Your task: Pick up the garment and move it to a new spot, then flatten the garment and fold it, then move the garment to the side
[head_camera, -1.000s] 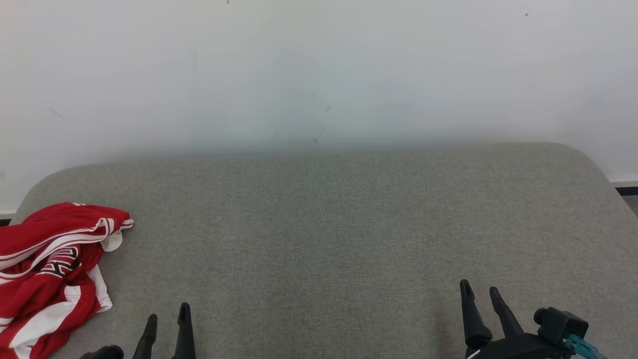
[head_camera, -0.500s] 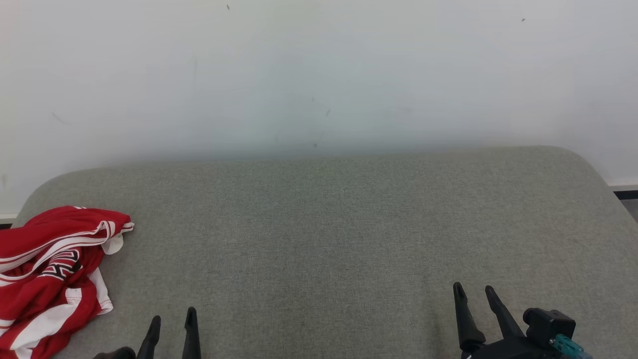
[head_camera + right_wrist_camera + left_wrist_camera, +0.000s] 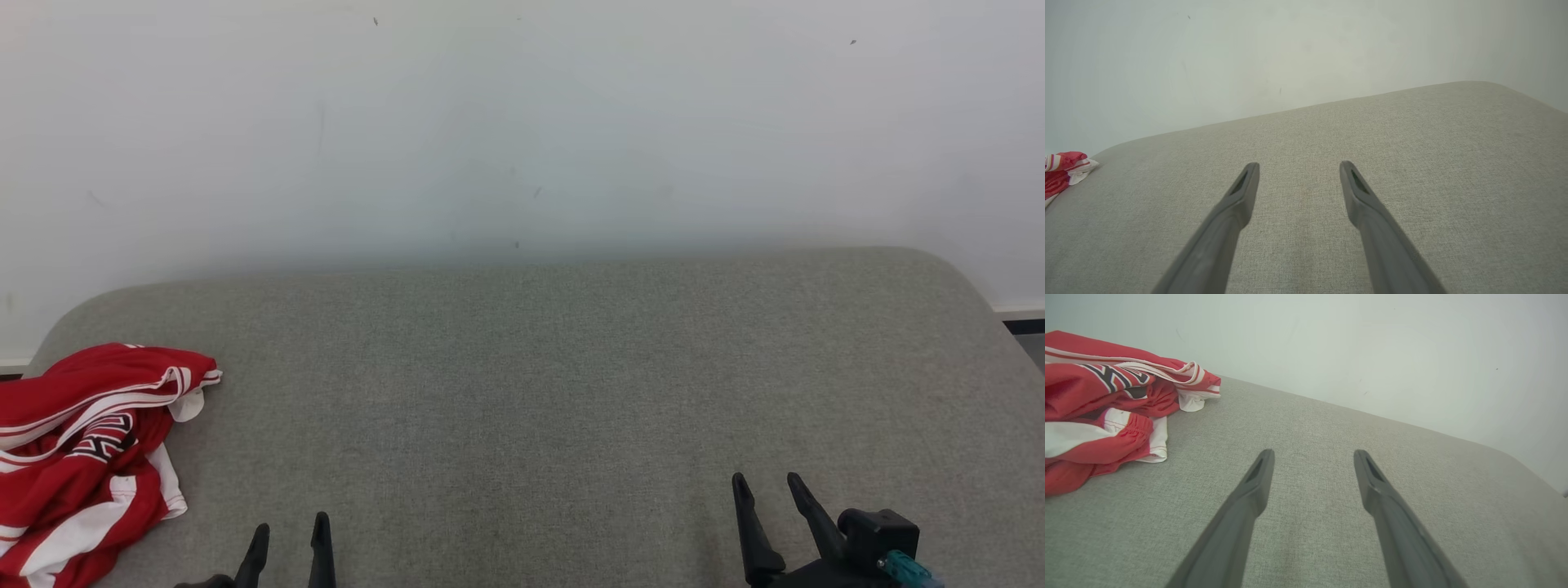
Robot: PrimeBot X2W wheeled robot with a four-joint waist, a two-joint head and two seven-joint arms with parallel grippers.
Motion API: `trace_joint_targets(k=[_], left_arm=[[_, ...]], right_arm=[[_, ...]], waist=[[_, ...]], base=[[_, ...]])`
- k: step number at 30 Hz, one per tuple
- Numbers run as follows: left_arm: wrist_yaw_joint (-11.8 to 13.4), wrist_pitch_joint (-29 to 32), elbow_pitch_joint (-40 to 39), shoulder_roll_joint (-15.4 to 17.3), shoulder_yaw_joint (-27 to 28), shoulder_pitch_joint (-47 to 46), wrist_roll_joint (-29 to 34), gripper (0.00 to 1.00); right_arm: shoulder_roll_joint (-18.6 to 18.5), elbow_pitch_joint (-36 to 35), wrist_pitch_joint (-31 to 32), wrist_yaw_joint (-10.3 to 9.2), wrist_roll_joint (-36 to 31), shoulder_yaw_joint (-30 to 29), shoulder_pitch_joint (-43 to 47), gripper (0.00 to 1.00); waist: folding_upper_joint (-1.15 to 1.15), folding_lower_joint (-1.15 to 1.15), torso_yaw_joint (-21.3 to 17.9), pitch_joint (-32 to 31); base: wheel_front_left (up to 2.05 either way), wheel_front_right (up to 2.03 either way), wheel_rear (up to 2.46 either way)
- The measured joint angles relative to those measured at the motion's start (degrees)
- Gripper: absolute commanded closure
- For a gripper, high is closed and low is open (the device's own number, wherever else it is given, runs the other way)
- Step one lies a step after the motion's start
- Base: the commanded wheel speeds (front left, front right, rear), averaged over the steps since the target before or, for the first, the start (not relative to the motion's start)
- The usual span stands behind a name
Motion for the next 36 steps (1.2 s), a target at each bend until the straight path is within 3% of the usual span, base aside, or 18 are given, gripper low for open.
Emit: trace_joint_targets(k=[16, 36], left_arm=[[0.03, -1.82, 2.64, 0.07, -0.26, -0.91, 5.25, 0.0], [0.78, -1.87, 1.3, 0.08, 0.08, -0.85, 4.33, 0.0]], right_arm=[[-0.02, 0.56, -1.12, 0.0, -6.45, 1.19, 0.01, 0.0], [-0.04, 0.33, -1.47, 0.0, -6.42, 0.69, 0.05, 0.0]], waist=[[0.0, 0.0, -0.46, -1.05], [0.0, 0.0, 0.49, -0.16]], base=[[0.0, 0.0, 0.0], [0.0, 0.0, 0.0]])
